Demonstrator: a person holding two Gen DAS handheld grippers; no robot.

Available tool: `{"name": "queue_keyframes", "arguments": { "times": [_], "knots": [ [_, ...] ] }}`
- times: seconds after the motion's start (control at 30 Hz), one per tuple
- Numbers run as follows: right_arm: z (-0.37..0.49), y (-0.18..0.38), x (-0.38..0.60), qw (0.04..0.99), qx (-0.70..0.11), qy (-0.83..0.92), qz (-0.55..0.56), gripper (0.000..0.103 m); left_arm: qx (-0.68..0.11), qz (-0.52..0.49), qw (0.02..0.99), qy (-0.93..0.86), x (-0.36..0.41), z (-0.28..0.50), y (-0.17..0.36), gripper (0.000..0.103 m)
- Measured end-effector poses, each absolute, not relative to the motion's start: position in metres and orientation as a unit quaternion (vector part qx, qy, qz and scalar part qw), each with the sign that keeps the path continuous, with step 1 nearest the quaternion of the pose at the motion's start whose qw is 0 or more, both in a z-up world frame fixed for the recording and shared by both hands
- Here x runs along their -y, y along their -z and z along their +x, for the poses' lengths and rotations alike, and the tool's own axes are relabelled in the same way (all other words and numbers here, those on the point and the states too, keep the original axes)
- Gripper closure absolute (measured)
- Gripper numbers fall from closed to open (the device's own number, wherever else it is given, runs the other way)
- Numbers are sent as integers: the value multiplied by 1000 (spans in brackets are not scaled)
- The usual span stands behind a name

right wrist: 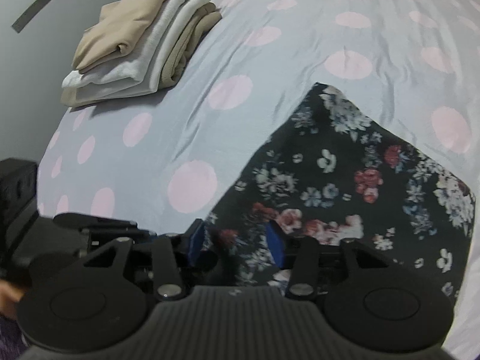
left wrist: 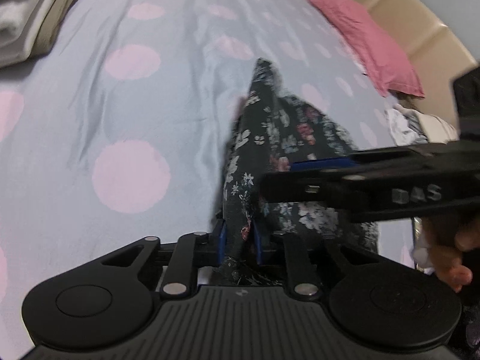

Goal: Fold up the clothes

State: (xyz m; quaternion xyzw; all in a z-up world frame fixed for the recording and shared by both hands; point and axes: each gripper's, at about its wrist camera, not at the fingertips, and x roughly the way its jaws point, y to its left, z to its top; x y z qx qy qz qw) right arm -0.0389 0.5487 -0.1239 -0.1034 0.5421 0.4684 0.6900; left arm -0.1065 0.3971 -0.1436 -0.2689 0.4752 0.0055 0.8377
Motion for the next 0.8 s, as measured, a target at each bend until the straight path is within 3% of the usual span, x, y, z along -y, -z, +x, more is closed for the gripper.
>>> {"name": "queue_keyframes", "arguments": {
  "times": [0.07,0.3,0.33,0.43,0.47,0.57,0.67,0.8],
  "knots": [
    [-41,125,-554,690,-549,-460,-104,44,-468,-257,845,11,-393,-109,137,91],
    [-43,130,-554,695,-555,-441,-120,45,-437,-236,865,77,-373,-112,121,92],
    [-43,130,-553,696,-555,-439,-121,57,-436,-238,864,79,-374,-112,120,92],
    [-39,131,-545,697,-557,-437,-112,80,-429,-262,860,93,-386,-112,117,85],
    [-37,131,-541,697,-559,-436,-108,83,-426,-266,859,94,-391,-113,115,83],
    [-31,132,-529,697,-566,-429,-99,88,-421,-275,861,75,-405,-115,110,74],
    [-26,136,-518,696,-573,-421,-97,91,-431,-268,861,36,-413,-111,119,56],
    [-21,140,-506,695,-582,-412,-90,91,-467,-264,844,21,-413,-98,144,53]
  ]
}}
